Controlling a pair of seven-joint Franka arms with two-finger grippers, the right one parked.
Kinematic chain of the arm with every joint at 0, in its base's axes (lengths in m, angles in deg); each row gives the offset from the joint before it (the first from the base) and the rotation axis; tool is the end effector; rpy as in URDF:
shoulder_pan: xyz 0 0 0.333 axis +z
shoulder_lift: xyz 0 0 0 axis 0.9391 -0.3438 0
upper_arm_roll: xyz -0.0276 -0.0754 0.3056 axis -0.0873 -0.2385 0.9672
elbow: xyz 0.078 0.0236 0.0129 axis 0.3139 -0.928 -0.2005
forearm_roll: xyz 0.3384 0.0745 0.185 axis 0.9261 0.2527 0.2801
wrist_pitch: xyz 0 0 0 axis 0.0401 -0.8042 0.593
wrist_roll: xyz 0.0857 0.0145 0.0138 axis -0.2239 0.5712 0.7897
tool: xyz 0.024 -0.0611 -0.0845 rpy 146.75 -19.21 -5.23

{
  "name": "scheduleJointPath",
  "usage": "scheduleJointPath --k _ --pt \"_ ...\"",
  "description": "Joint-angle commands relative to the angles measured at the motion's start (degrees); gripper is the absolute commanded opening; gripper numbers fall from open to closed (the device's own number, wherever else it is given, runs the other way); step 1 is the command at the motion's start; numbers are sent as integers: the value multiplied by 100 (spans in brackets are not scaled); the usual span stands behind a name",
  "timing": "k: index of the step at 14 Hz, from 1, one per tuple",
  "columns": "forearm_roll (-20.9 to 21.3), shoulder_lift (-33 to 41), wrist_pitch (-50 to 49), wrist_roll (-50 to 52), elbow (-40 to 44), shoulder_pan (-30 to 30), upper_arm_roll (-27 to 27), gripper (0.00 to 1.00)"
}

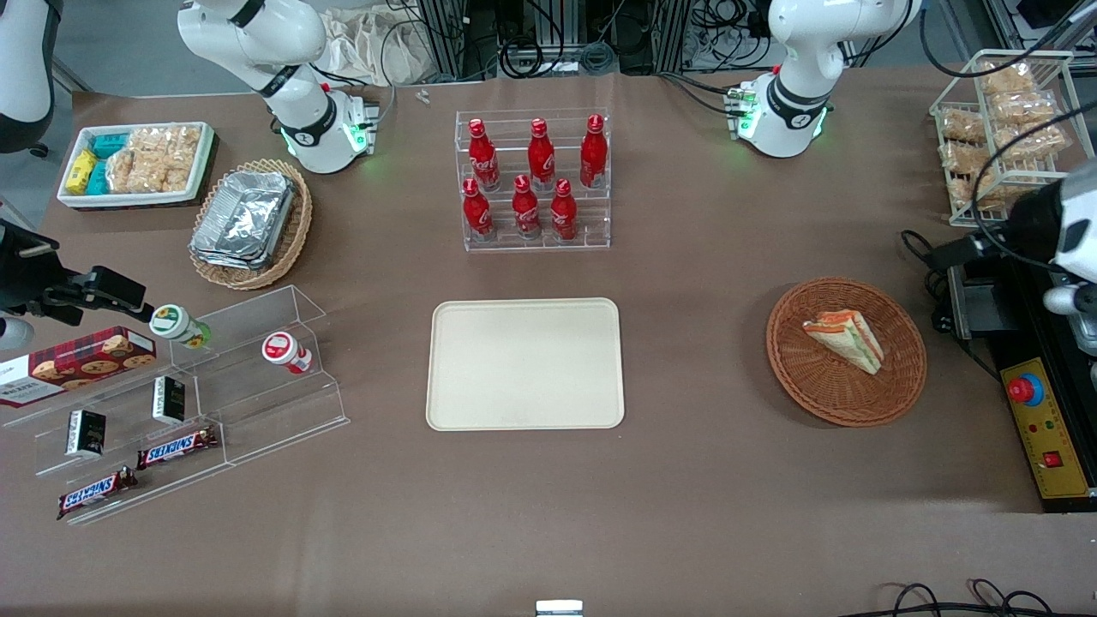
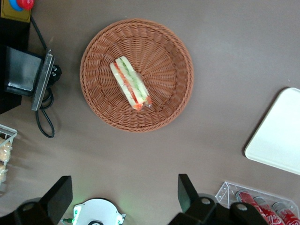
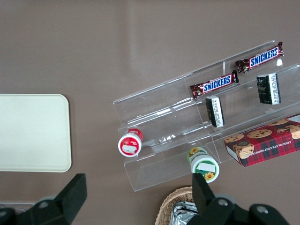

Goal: Place sandwich from basket to tray
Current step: 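Move the left gripper over the wrapped sandwich in the wicker basket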

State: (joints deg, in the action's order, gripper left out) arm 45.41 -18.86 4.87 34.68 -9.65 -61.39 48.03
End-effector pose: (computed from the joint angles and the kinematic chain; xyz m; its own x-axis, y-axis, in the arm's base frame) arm 0.5618 0.0351 0.5610 0.9122 0.3572 -0.2007 0.3703 -0.9284 0.0305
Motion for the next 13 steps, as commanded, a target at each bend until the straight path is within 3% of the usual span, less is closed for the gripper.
scheduleJointPath --k 1,5,10,13 --pt "-91 185 675 538 -798 72 -38 100" --pt "93 142 1502 1180 -1695 81 -20 100" --pt "146 -25 3408 1919 -3022 -59 -73 100" --pt "532 -340 4096 2218 -3358 -174 -73 100"
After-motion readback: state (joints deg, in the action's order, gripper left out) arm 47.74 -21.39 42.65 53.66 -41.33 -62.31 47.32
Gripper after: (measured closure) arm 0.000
